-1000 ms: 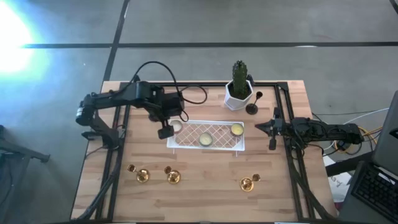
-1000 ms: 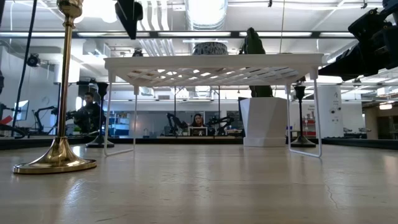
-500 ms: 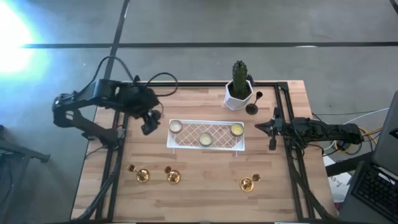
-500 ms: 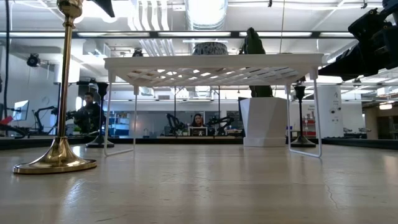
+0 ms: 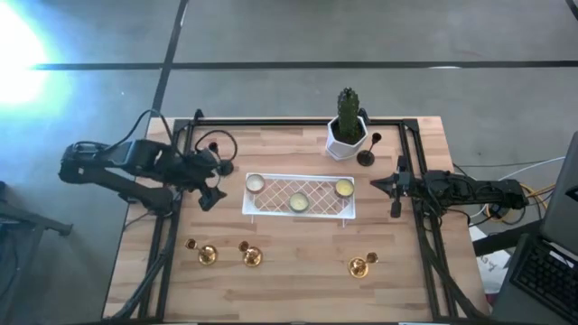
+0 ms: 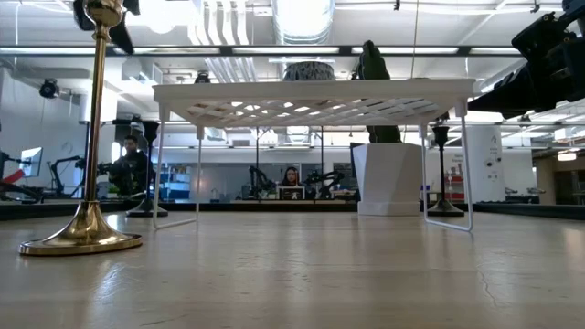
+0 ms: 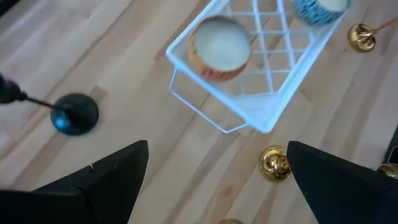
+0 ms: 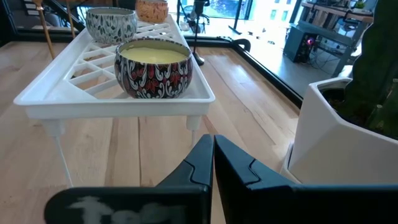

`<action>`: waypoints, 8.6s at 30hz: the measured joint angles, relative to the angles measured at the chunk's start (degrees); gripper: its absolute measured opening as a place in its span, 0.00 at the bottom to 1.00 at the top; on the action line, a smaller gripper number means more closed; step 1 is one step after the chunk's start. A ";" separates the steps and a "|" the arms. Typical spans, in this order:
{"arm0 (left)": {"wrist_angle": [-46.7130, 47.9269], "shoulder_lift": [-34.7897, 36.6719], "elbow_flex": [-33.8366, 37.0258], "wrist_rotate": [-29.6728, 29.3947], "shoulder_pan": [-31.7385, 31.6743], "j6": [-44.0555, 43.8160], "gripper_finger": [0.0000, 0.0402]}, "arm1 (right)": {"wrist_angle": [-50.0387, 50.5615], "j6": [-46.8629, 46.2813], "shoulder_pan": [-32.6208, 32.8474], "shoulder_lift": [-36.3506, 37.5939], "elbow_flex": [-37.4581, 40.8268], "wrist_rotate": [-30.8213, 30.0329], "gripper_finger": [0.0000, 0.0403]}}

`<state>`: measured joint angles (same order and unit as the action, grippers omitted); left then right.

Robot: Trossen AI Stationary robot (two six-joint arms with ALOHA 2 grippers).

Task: Pick & Place candle stick holders
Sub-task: Put the left gold candle holder on the shelf

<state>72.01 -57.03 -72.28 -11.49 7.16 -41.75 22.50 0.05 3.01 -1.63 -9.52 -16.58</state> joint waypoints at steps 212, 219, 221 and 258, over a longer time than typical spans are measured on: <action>-25.44 -9.92 -13.23 -23.39 -5.18 35.64 0.05 | -0.02 -0.01 0.00 -0.02 0.11 0.00 0.02; -29.91 -11.78 -13.41 -13.85 -14.09 41.90 0.05 | -0.02 -0.01 0.01 -0.02 0.11 0.00 0.02; -31.55 -12.25 -13.46 -11.71 -15.98 43.30 0.05 | -0.02 0.00 0.02 -0.02 0.11 0.00 0.02; -31.61 -40.04 -33.86 36.91 -26.55 54.37 0.05 | -0.02 -0.02 0.01 -0.02 0.11 0.00 0.02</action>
<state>40.39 -97.07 -106.14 25.42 -19.39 12.62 22.48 0.03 3.01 -1.65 -9.41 -16.58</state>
